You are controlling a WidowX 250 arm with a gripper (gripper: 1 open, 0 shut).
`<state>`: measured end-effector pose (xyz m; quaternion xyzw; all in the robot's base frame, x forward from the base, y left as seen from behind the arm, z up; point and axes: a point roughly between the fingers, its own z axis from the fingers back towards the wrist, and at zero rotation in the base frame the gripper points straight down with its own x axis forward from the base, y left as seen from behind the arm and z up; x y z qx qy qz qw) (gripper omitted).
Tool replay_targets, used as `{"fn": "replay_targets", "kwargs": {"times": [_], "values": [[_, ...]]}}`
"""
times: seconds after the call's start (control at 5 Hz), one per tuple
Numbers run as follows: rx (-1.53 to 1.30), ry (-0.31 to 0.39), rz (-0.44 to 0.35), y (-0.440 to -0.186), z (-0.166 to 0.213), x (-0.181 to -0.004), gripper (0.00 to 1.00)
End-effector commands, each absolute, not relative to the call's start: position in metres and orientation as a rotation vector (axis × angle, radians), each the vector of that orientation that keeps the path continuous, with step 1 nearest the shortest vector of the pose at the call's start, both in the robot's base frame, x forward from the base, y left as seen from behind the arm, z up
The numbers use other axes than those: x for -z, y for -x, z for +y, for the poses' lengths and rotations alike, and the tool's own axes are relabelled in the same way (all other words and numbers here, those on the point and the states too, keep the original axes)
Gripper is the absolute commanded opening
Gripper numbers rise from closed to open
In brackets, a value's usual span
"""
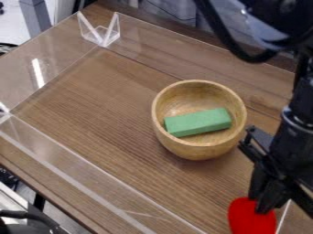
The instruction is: Move the red fruit to the left
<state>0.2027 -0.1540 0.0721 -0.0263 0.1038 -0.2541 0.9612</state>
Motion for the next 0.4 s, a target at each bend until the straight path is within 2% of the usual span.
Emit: {"fn": "replay_targets", "kwargs": {"times": [0.0, 0.2], "values": [[0.489, 0.067, 0.148, -0.203, -0.156, -0.093, 0.0], [0.481, 0.067, 0.131, -0.203, -0.15, -0.114, 0.0]]}}
